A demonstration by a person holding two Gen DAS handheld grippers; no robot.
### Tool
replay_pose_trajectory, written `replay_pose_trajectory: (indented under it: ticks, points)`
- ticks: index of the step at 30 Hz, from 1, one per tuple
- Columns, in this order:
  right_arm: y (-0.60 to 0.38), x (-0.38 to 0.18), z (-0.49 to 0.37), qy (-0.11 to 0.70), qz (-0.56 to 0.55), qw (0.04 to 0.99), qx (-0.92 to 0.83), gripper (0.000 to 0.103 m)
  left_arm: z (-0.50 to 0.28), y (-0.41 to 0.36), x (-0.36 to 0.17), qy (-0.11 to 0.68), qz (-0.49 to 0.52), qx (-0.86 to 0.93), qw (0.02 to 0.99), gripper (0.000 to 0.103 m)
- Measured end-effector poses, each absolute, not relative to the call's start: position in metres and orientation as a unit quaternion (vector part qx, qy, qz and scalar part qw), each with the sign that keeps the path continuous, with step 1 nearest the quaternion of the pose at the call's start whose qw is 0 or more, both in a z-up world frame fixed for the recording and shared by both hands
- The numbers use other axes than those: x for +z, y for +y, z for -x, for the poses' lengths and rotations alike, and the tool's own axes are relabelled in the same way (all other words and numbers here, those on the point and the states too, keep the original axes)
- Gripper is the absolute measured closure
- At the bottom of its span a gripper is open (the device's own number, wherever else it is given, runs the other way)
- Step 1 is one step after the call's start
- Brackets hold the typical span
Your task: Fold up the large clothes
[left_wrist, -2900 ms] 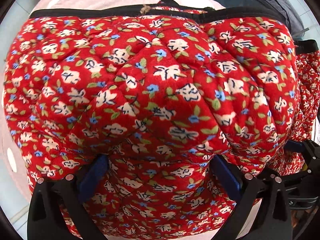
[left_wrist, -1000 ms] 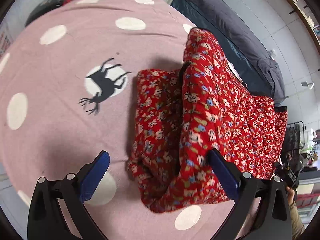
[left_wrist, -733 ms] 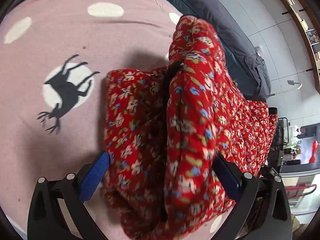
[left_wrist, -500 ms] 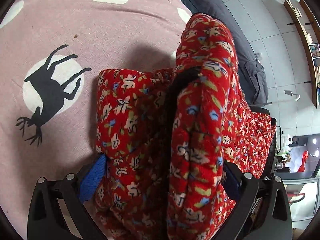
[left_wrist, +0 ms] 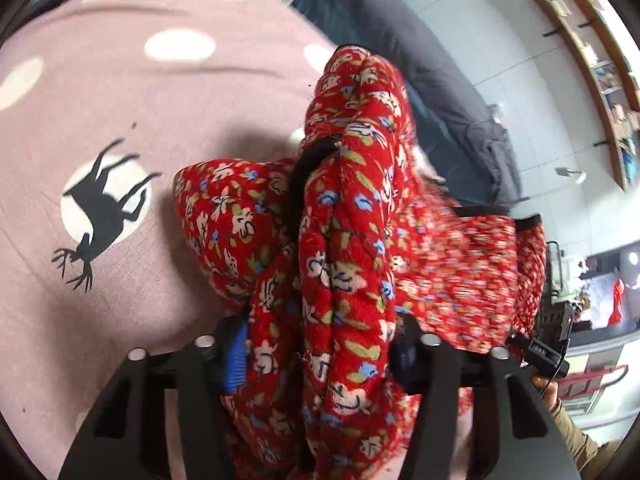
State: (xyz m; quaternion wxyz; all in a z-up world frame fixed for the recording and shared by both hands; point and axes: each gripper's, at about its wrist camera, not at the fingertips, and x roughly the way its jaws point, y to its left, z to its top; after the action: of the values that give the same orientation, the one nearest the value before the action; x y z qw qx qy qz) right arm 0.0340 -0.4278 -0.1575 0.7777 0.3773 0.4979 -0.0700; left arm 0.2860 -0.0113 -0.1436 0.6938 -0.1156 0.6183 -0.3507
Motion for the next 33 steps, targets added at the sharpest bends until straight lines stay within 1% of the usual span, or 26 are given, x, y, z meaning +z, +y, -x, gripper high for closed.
replay_pose_trajectory:
  ticks: [1,3,8,12,17,19,21,22,25,26,27,28,30,31,32,33]
  points:
    - [-0.422,-0.147,-0.036,0.494,-0.366,0.786,-0.065,0.059,-0.284,-0.007,-0.137,0.612,0.124,-0.361,0.693,0.059]
    - [-0.402,-0.115,-0.045,0.487,-0.330,0.808,-0.044,0.059,-0.276,0.001,-0.115,0.592,0.156,-0.388,0.688,0.061]
    - [-0.364,-0.050,-0.077,0.467,-0.277,0.840,0.008,0.060,-0.254,0.030,-0.045,0.525,0.178,-0.429,0.713,0.062]
    - [-0.338,-0.020,-0.120,0.450,-0.269,0.850,0.051,0.061,-0.249,0.104,0.006,0.471,0.213,-0.403,0.755,0.062]
    - [-0.290,0.000,-0.215,0.433,-0.245,0.859,0.122,0.061,-0.250,0.199,0.033,0.423,0.235,-0.329,0.811,0.062]
    - [-0.260,0.004,-0.266,0.430,-0.229,0.860,0.151,0.061,-0.249,0.234,0.040,0.409,0.232,-0.287,0.835,0.062]
    - [-0.233,0.005,-0.298,0.435,-0.214,0.858,0.169,0.061,-0.252,0.268,0.034,0.399,0.242,-0.250,0.849,0.062]
    - [-0.213,0.001,-0.328,0.442,-0.199,0.857,0.177,0.060,-0.253,0.286,0.026,0.399,0.253,-0.226,0.852,0.062]
    - [-0.175,-0.030,-0.380,0.479,-0.149,0.847,0.177,0.051,-0.258,0.320,-0.013,0.418,0.284,-0.162,0.847,0.059]
    - [-0.172,-0.044,-0.398,0.498,-0.151,0.840,0.154,0.045,-0.261,0.333,-0.030,0.434,0.294,-0.138,0.840,0.058]
    - [-0.168,-0.059,-0.410,0.515,-0.154,0.834,0.129,0.037,-0.264,0.343,-0.056,0.461,0.304,-0.104,0.827,0.056]
    - [-0.165,-0.079,-0.426,0.539,-0.144,0.826,0.080,0.033,-0.266,0.349,-0.078,0.487,0.304,-0.081,0.815,0.055]
    - [-0.163,-0.105,-0.439,0.561,-0.124,0.818,-0.003,0.032,-0.269,0.359,-0.129,0.554,0.289,-0.018,0.781,0.052]
    - [-0.165,-0.110,-0.440,0.566,-0.123,0.815,-0.017,0.032,-0.266,0.368,-0.142,0.558,0.298,-0.008,0.775,0.045]
    - [-0.165,-0.115,-0.437,0.570,-0.122,0.812,-0.023,0.032,-0.258,0.378,-0.145,0.533,0.320,-0.006,0.783,0.041]
    - [-0.161,-0.116,-0.433,0.569,-0.117,0.813,-0.022,0.032,-0.256,0.384,-0.142,0.526,0.320,0.004,0.788,0.029]
